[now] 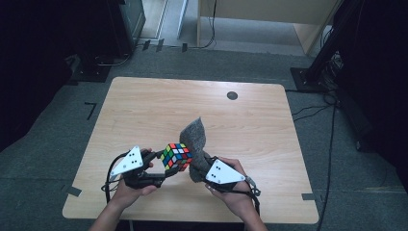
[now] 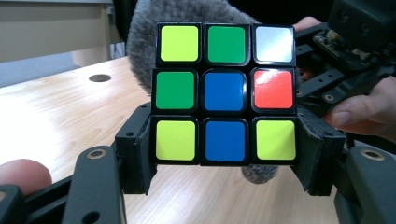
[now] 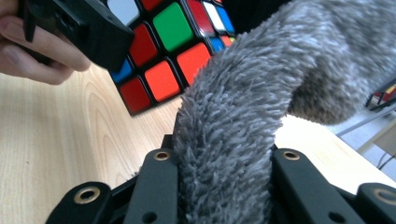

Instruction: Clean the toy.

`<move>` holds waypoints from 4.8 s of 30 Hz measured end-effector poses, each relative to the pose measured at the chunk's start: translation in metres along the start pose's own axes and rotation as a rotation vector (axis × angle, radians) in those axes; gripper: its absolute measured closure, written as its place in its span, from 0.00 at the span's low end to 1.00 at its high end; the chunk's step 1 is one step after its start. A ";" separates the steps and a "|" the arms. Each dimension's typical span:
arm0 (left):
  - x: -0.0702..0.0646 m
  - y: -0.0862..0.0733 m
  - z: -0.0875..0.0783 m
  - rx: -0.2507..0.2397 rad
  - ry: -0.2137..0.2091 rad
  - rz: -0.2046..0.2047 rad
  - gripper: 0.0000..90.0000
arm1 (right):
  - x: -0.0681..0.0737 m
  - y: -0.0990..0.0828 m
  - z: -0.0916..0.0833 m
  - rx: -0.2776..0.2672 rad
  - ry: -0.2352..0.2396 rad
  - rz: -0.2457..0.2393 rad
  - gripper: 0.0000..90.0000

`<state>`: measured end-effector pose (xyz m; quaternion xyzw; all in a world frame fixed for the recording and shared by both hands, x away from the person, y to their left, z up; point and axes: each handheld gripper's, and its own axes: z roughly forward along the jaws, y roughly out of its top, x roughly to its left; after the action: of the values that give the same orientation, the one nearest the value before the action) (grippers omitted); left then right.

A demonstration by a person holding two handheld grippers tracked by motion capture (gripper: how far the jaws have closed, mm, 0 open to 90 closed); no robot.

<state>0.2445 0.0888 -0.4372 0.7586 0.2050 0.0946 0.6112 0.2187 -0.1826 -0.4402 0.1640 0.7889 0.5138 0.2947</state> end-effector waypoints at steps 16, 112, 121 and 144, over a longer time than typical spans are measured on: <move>0.002 0.001 0.000 -0.028 -0.036 -0.059 0.38 | 0.008 -0.002 0.006 -0.011 0.000 -0.006 0.80; -0.002 -0.002 0.005 -0.141 0.076 -0.165 0.38 | 0.044 -0.011 0.041 -0.012 0.202 0.459 0.81; 0.000 0.000 0.000 -0.162 0.083 -0.181 0.39 | 0.011 -0.019 0.019 -0.083 0.066 0.612 0.81; 0.013 0.000 -0.007 -0.138 0.075 -0.224 0.38 | -0.018 -0.043 0.007 0.043 -0.178 0.596 0.63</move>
<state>0.2536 0.1002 -0.4372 0.6831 0.3042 0.0682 0.6604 0.2391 -0.2056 -0.4760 0.4385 0.6881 0.5442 0.1954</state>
